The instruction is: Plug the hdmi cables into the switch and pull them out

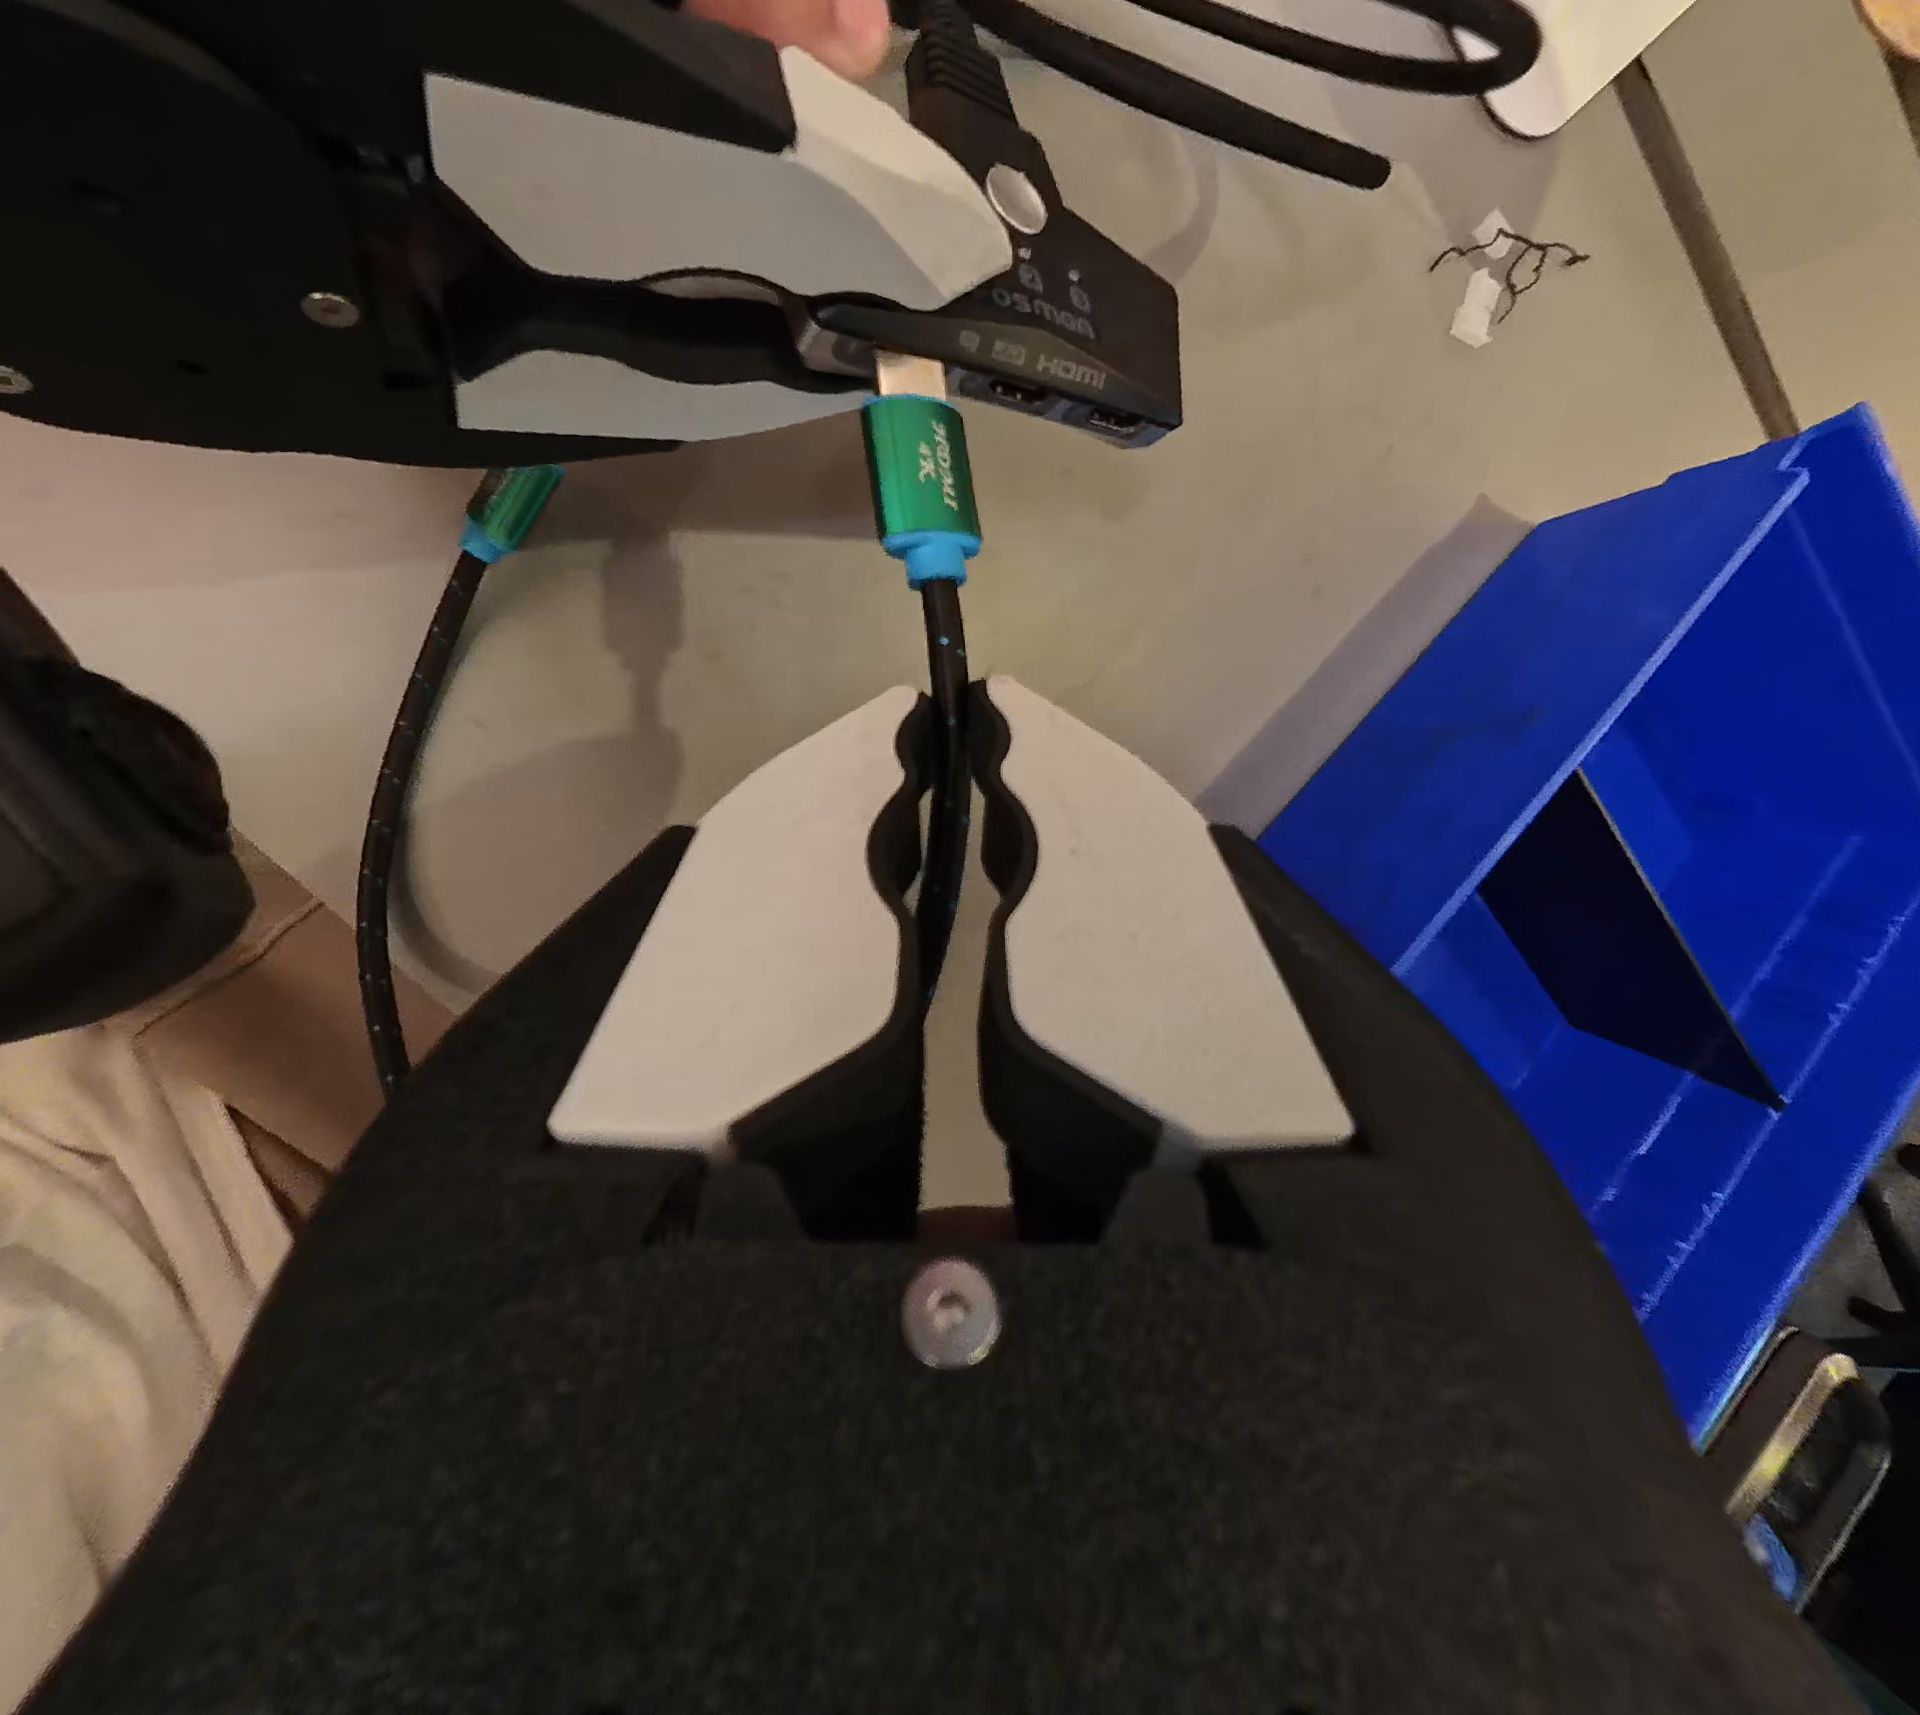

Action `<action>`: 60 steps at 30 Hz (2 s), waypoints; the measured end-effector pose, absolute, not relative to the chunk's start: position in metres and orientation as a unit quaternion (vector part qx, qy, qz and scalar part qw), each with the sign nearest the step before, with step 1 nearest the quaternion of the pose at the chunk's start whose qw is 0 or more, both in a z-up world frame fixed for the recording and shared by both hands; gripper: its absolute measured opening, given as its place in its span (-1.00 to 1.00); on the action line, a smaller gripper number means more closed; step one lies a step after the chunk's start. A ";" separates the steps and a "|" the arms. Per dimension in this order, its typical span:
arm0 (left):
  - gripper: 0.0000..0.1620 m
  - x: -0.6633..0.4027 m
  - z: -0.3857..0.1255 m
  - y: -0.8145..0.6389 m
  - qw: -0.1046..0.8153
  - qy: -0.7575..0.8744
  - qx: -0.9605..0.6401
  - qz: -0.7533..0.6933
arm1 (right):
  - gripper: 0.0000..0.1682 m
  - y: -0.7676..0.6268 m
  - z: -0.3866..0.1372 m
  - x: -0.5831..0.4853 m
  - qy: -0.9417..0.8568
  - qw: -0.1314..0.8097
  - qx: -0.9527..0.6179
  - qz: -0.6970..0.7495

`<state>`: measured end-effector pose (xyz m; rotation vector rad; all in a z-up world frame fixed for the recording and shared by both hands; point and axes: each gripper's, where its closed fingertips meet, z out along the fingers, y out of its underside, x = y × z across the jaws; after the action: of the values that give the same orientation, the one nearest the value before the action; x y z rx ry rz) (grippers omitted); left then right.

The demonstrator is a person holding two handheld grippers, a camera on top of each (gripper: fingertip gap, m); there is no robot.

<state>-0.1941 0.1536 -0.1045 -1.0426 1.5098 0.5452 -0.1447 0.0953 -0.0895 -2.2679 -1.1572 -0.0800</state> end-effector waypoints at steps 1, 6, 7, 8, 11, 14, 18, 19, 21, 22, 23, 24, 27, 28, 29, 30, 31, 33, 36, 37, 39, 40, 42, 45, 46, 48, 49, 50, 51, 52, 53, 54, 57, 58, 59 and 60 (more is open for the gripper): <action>-0.75 -0.194 -0.105 0.154 0.576 0.645 -0.443 0.236 | -0.93 0.095 -0.090 -0.145 -0.435 0.291 -0.852 -0.027; -0.75 -0.191 -0.107 0.153 0.576 0.646 -0.439 0.240 | -0.93 0.093 -0.092 -0.146 -0.424 0.281 -0.861 -0.006; -0.75 -0.191 -0.108 0.153 0.575 0.647 -0.437 0.244 | -0.93 0.093 -0.093 -0.146 -0.419 0.277 -0.865 -0.001; -0.75 -0.191 -0.108 0.153 0.575 0.647 -0.435 0.247 | -0.93 0.093 -0.093 -0.146 -0.416 0.276 -0.866 0.004; -0.75 -0.191 -0.109 0.153 0.579 0.646 -0.434 0.245 | -0.94 0.094 -0.093 -0.146 -0.408 0.280 -0.869 0.017; -0.76 -0.192 -0.106 0.152 0.590 0.638 -0.435 0.237 | -0.94 0.093 -0.092 -0.147 -0.416 0.289 -0.862 0.034; -0.76 -0.192 -0.102 0.152 0.602 0.626 -0.449 0.212 | -0.94 0.095 -0.082 -0.152 -0.431 0.341 -0.831 0.080; -0.75 -0.192 -0.100 0.153 0.603 0.623 -0.455 0.205 | -0.94 0.097 -0.079 -0.153 -0.430 0.365 -0.820 0.099; -0.75 -0.192 -0.098 0.153 0.607 0.616 -0.464 0.192 | -0.93 0.100 -0.073 -0.155 -0.422 0.411 -0.795 0.142; -0.76 -0.192 -0.098 0.153 0.607 0.615 -0.465 0.191 | -0.93 0.101 -0.073 -0.156 -0.415 0.427 -0.786 0.165; -0.76 -0.191 -0.100 0.153 0.605 0.618 -0.463 0.196 | -0.93 0.101 -0.072 -0.156 -0.405 0.436 -0.781 0.189; -0.75 -0.190 -0.101 0.153 0.605 0.617 -0.460 0.201 | -0.91 0.100 -0.072 -0.158 -0.397 0.439 -0.776 0.219; -0.75 -0.188 -0.105 0.152 0.602 0.619 -0.461 0.204 | -0.78 0.109 -0.073 -0.155 -0.355 0.452 -0.778 0.255; -0.75 -0.188 -0.106 0.153 0.600 0.618 -0.465 0.205 | -0.76 0.110 -0.075 -0.154 -0.348 0.451 -0.780 0.261; -0.75 -0.189 -0.107 0.154 0.599 0.617 -0.467 0.207 | -0.74 0.112 -0.076 -0.153 -0.340 0.450 -0.783 0.262; -0.75 -0.189 -0.106 0.154 0.599 0.616 -0.468 0.206 | -0.73 0.114 -0.078 -0.152 -0.335 0.452 -0.785 0.260; -0.75 -0.190 -0.107 0.155 0.599 0.616 -0.468 0.207 | -0.72 0.115 -0.080 -0.151 -0.332 0.452 -0.787 0.257; -0.75 -0.191 -0.108 0.156 0.598 0.616 -0.468 0.210 | -0.71 0.117 -0.081 -0.150 -0.327 0.457 -0.789 0.249; -0.75 -0.193 -0.107 0.157 0.599 0.614 -0.470 0.210 | -0.67 0.115 -0.062 -0.142 -0.326 0.497 -0.774 0.218; -0.75 -0.194 -0.106 0.157 0.599 0.612 -0.472 0.207 | -0.61 0.114 -0.052 -0.135 -0.319 0.513 -0.769 0.207; -0.75 -0.196 -0.104 0.159 0.603 0.607 -0.476 0.205 | -0.58 0.111 -0.035 -0.118 -0.305 0.543 -0.758 0.195; -0.75 -0.198 -0.103 0.159 0.603 0.605 -0.478 0.203 | -0.58 0.110 -0.030 -0.107 -0.296 0.554 -0.753 0.196; -0.75 -0.201 -0.099 0.161 0.606 0.600 -0.482 0.201 | -0.58 0.110 -0.032 -0.087 -0.282 0.564 -0.744 0.222; -0.75 -0.203 -0.095 0.161 0.609 0.594 -0.489 0.193 | -0.58 0.112 -0.067 -0.076 -0.276 0.529 -0.756 0.268; -0.75 -0.203 -0.093 0.161 0.611 0.592 -0.490 0.191 | -0.58 0.110 -0.080 -0.086 -0.286 0.517 -0.757 0.278; -0.75 -0.201 -0.091 0.161 0.613 0.589 -0.492 0.186 | -0.56 0.106 -0.102 -0.117 -0.326 0.507 -0.751 0.269; -0.75 -0.199 -0.091 0.160 0.613 0.590 -0.493 0.183 | -0.56 0.106 -0.107 -0.132 -0.340 0.517 -0.744 0.252; -0.75 -0.198 -0.091 0.158 0.614 0.590 -0.491 0.183 | -0.58 0.110 -0.106 -0.143 -0.340 0.537 -0.735 0.238; -0.75 -0.197 -0.091 0.157 0.615 0.590 -0.489 0.184 | -0.63 0.114 -0.100 -0.151 -0.329 0.560 -0.723 0.236; -0.75 -0.197 -0.092 0.157 0.614 0.592 -0.487 0.185 | -0.65 0.116 -0.093 -0.158 -0.318 0.576 -0.712 0.247; -0.75 -0.197 -0.092 0.156 0.614 0.593 -0.486 0.186 | -0.65 0.118 -0.087 -0.162 -0.309 0.580 -0.706 0.263; -0.75 -0.198 -0.092 0.156 0.616 0.592 -0.486 0.186 | -0.64 0.120 -0.082 -0.166 -0.304 0.580 -0.703 0.278; -0.75 -0.197 -0.093 0.156 0.615 0.593 -0.486 0.185 | -0.62 0.121 -0.079 -0.175 -0.311 0.575 -0.696 0.296; -0.75 -0.197 -0.094 0.155 0.615 0.594 -0.485 0.185 | -0.61 0.120 -0.080 -0.178 -0.314 0.576 -0.695 0.296; -0.75 -0.197 -0.095 0.155 0.614 0.595 -0.485 0.185 | -0.61 0.118 -0.079 -0.181 -0.316 0.580 -0.689 0.297; -0.75 -0.197 -0.096 0.155 0.614 0.595 -0.484 0.186 | -0.59 0.117 -0.079 -0.182 -0.316 0.583 -0.688 0.296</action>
<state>-0.1969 0.1550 -0.0958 -1.1168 1.3723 0.4283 -0.1823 0.1166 -0.0792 -1.6063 -0.7370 0.6913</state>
